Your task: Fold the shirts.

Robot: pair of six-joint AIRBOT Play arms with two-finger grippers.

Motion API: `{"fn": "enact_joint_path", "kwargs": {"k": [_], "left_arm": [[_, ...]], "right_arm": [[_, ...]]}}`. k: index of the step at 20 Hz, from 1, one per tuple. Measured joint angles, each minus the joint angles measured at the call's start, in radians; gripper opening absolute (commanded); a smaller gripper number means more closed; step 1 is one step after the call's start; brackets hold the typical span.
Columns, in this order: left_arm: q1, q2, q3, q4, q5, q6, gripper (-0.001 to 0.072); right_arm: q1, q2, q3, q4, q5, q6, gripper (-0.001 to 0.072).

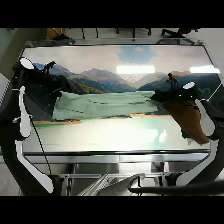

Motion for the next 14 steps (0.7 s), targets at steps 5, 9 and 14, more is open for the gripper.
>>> {"fn": "enact_joint_path", "kwargs": {"k": [5,9,14], "left_arm": [[0.026,0.033,0.000,-0.080,-0.010,-0.011,0.0271],[0.032,0.085,0.000,-0.101,0.001,-0.018,0.0015],[-0.016,0.169,-0.011,-0.145,0.051,-0.018,0.0015]], "right_arm": [[-0.009,0.017,0.006,0.027,0.050,-0.027,0.0018],[-0.046,0.089,0.025,0.050,0.094,-0.033,0.0018],[-0.105,0.186,0.039,0.069,0.172,-0.035,0.0017]]}}
